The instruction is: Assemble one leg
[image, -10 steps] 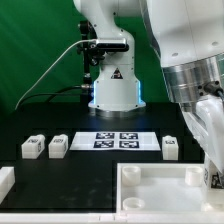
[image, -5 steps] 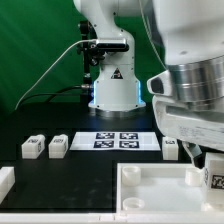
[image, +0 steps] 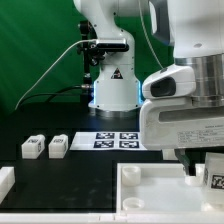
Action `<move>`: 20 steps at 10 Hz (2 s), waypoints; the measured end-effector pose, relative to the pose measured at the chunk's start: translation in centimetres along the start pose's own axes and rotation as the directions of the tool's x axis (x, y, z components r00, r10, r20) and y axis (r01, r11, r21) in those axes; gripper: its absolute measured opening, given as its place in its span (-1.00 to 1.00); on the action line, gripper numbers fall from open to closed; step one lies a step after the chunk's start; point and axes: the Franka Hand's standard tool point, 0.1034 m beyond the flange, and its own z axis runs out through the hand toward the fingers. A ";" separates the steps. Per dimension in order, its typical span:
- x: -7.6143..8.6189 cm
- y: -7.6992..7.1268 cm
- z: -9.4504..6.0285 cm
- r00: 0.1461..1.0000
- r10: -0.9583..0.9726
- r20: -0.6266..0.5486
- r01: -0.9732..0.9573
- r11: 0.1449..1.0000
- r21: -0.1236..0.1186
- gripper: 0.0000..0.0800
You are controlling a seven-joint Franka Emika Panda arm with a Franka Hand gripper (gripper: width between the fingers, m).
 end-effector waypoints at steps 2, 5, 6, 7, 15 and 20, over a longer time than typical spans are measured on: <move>-0.1 -0.2 0.0 0.990 0.139 0.007 -0.139 0.990 0.010 -0.06; 0.0 0.4 0.2 0.868 0.495 0.023 -0.496 0.868 0.020 -0.24; 0.1 0.6 0.2 0.780 0.625 0.038 -0.626 0.778 0.046 -0.25; 0.3 0.8 0.2 0.609 0.791 0.066 -0.793 0.604 0.084 -0.25; 0.8 0.7 -0.1 0.749 0.663 0.028 -0.661 0.742 0.115 0.60; 0.7 0.5 -0.2 0.997 -0.042 -0.065 0.044 0.999 0.033 0.62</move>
Offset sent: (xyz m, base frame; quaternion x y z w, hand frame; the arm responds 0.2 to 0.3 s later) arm 0.0000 0.0000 0.0000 0.0000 0.0000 0.2667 0.9638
